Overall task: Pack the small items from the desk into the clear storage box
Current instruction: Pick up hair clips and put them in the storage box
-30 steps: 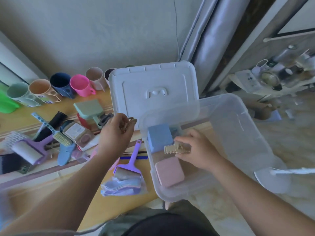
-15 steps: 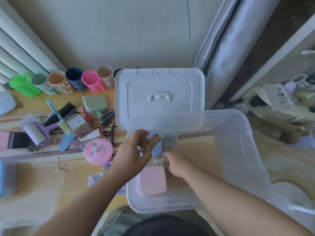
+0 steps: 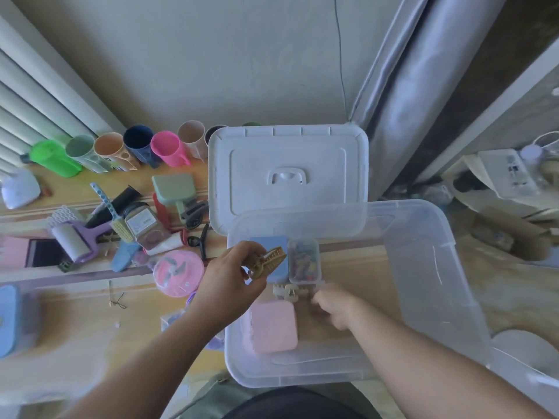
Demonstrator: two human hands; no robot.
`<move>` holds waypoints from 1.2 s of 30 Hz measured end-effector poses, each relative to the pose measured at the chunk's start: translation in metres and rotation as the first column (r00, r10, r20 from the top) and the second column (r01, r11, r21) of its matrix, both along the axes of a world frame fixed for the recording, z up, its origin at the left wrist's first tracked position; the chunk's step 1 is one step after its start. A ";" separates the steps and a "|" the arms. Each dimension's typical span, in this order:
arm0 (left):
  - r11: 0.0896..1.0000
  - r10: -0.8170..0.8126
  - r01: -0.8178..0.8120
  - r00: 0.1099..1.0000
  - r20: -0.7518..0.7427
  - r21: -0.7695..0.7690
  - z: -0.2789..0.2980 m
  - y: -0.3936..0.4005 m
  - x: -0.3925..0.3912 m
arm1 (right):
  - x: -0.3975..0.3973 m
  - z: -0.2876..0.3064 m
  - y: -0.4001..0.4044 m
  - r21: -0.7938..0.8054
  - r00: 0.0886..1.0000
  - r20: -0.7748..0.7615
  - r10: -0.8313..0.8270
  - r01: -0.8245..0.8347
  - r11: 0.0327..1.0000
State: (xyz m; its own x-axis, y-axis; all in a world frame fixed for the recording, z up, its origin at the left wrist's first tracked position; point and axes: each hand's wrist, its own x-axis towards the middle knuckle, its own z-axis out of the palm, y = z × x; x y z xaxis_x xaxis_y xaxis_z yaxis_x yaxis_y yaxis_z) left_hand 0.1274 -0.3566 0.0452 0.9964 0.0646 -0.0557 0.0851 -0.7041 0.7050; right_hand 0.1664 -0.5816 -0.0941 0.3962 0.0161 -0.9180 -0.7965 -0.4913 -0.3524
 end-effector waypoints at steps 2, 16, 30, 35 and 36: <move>1.000 0.006 -0.006 1.000 -0.002 -0.011 -0.001 0.000 0.000 | 0.001 0.009 0.014 0.104 0.999 -0.040 -0.022 0.026 0.994; 0.941 -0.276 0.311 0.934 -0.226 0.137 -0.023 -0.013 -0.015 | 0.004 0.052 0.003 -0.024 0.768 0.451 0.454 -0.499 0.867; 0.821 -0.328 0.380 0.925 -0.194 0.425 -0.053 -0.030 -0.017 | -0.027 0.059 0.004 -0.514 0.032 0.780 0.624 -0.535 0.670; 0.851 -0.391 0.398 0.916 -0.092 0.342 -0.040 -0.014 -0.022 | -0.016 0.043 0.006 -0.518 0.128 0.758 0.639 -0.478 0.709; 0.849 -0.379 0.368 0.924 -0.049 0.380 -0.035 -0.010 -0.021 | -0.013 0.038 0.007 -0.527 0.159 0.735 0.659 -0.479 0.703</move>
